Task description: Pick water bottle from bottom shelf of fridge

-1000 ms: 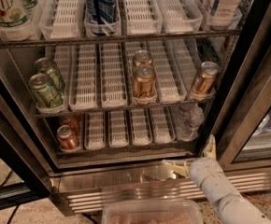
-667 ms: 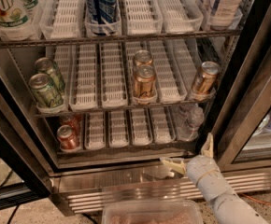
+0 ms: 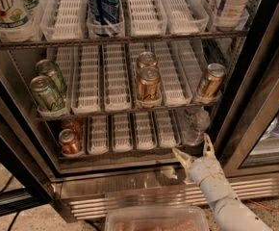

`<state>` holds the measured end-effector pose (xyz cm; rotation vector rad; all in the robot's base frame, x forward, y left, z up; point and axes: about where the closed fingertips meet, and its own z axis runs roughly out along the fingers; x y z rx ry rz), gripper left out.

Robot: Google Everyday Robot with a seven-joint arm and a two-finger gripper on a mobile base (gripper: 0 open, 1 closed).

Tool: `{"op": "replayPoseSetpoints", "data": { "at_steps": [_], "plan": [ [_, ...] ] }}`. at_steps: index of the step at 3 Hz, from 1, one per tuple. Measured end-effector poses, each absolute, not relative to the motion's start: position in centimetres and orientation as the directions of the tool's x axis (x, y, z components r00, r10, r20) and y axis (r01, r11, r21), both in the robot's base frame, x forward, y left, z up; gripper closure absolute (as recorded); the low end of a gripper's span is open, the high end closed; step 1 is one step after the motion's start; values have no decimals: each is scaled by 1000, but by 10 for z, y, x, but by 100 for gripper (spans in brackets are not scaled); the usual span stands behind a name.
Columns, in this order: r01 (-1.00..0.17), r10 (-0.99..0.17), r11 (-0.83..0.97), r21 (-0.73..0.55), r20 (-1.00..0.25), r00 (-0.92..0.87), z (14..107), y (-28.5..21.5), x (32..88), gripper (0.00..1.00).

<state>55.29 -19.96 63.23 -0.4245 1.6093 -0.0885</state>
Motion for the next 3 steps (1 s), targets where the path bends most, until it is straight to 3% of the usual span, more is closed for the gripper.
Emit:
{"op": "replayPoseSetpoints", "data": {
  "at_steps": [3],
  "plan": [
    [-137,-332,934,-330,-943,11,645,-221,571,30]
  ]
}}
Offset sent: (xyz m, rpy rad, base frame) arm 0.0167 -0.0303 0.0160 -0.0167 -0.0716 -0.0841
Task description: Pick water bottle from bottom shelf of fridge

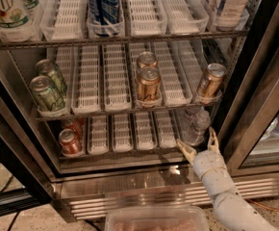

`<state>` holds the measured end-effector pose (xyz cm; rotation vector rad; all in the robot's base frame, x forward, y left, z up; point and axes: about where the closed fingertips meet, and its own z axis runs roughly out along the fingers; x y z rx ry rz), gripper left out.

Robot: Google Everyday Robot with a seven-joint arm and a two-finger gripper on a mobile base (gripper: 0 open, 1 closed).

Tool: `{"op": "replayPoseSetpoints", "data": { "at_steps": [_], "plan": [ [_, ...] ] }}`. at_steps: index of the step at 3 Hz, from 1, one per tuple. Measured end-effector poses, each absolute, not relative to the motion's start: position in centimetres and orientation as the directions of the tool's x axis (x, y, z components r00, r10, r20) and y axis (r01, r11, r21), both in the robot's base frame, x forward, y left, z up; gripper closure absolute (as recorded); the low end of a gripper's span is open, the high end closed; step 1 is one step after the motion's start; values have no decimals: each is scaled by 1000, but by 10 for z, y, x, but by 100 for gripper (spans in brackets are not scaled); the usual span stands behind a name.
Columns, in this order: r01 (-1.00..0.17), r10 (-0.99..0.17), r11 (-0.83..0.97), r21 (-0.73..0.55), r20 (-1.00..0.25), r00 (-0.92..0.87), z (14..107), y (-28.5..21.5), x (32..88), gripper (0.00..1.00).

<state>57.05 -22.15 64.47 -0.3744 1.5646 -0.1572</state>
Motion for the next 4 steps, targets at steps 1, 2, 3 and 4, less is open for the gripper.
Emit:
{"op": "replayPoseSetpoints", "data": {
  "at_steps": [1,2,3,4],
  "plan": [
    [-117,-334,935,-333,-942,17,644,-226,578,30],
    [-103,-332,938,-332,-943,14,641,-231,586,30],
    [-89,-329,940,-328,-944,8,638,-235,594,30],
    [-56,-333,941,-333,-943,13,640,-244,604,28]
  ]
}}
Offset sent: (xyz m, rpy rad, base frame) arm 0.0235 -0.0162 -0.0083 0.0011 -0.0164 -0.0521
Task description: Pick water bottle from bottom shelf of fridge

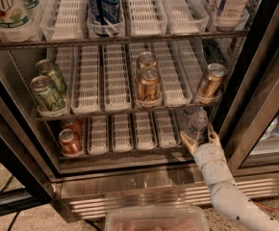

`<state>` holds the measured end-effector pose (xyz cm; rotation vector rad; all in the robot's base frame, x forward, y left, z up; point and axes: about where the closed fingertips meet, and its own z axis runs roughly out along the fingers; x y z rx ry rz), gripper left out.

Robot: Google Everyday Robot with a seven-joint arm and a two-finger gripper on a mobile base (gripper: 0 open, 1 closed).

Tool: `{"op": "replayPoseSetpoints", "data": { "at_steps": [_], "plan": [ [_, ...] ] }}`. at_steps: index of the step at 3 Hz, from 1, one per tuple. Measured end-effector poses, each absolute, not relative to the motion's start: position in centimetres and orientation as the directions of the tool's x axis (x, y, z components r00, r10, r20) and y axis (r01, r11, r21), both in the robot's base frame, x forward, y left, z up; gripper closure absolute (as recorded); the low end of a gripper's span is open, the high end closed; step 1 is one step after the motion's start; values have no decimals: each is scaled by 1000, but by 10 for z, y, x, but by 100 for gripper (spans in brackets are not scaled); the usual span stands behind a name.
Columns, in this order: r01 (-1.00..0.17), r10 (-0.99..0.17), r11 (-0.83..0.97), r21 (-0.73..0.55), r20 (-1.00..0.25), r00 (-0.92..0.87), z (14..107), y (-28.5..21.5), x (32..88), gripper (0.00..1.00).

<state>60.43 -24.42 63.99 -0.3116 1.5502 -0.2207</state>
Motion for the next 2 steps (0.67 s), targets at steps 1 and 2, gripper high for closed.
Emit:
{"op": "replayPoseSetpoints", "data": {
  "at_steps": [1,2],
  "plan": [
    [-42,-336,941,-336,-942,14,640,-246,608,28],
    [-34,-341,939,-341,-940,12,637,-245,612,27]
  ]
}}
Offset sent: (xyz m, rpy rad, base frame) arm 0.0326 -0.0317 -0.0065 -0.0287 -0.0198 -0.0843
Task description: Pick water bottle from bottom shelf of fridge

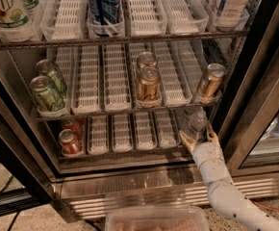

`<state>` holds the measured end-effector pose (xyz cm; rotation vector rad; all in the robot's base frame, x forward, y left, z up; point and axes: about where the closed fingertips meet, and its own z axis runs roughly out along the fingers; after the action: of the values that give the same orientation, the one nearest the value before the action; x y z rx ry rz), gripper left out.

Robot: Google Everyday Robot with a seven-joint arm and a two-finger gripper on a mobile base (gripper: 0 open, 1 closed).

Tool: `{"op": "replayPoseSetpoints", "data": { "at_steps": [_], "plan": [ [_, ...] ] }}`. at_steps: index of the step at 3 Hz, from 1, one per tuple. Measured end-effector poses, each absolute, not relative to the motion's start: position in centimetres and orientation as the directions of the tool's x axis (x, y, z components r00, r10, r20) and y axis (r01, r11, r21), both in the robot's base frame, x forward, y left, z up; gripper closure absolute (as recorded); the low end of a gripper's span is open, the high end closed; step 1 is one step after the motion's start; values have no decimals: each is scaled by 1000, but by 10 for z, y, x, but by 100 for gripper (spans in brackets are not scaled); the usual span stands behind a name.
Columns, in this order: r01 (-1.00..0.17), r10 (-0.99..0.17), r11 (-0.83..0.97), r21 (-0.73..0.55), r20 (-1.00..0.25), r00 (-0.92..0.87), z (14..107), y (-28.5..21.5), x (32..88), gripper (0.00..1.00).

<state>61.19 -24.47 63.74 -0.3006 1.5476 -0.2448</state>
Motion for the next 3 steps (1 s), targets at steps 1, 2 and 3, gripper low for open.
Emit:
{"op": "replayPoseSetpoints", "data": {
  "at_steps": [1,2,3],
  "plan": [
    [-32,-346,938,-346,-938,8,634,-242,615,25],
    [-32,-346,938,-346,-938,8,634,-240,615,24],
    [-40,-353,935,-353,-936,6,630,-238,624,24]
  ]
}}
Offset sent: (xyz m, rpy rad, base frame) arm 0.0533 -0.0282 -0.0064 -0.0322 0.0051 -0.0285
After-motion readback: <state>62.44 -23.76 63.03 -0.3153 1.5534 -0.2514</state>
